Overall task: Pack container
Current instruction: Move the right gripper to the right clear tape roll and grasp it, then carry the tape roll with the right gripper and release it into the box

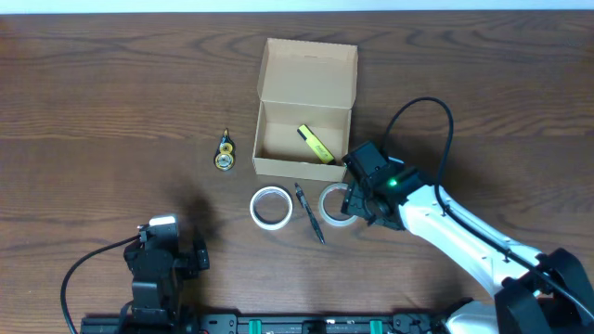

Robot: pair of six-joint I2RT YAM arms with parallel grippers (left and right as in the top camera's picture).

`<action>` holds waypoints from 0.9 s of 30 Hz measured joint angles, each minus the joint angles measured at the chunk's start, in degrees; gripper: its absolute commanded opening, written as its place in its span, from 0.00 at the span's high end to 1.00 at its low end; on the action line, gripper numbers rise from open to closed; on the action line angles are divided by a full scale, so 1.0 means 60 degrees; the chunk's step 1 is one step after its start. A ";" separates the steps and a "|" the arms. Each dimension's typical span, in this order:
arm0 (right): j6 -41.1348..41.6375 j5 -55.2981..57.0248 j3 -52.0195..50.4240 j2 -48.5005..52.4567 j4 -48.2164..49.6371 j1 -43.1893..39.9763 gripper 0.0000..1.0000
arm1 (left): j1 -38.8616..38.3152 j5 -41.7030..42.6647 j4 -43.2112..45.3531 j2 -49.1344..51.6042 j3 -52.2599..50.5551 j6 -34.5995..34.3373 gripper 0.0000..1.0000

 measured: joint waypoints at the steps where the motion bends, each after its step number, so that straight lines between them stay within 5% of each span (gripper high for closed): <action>1: 0.0113 0.0011 -0.0022 0.0000 0.0029 0.0000 0.32 | 0.0000 0.0000 0.0000 0.0000 0.0000 0.0000 0.05; 15: 0.0528 0.0033 -0.0062 0.1217 0.0583 0.0000 0.41 | 0.0000 0.0000 0.0000 0.0000 0.0000 0.0000 0.05; 20: 0.0583 0.0062 -0.0047 0.1446 0.0678 0.0000 0.56 | 0.0000 0.0000 0.0000 0.0000 0.0000 0.0000 0.05; 27: 0.0590 0.0124 -0.0036 0.1483 0.0718 0.0000 0.92 | 0.0000 0.0000 0.0000 0.0000 0.0000 0.0000 0.05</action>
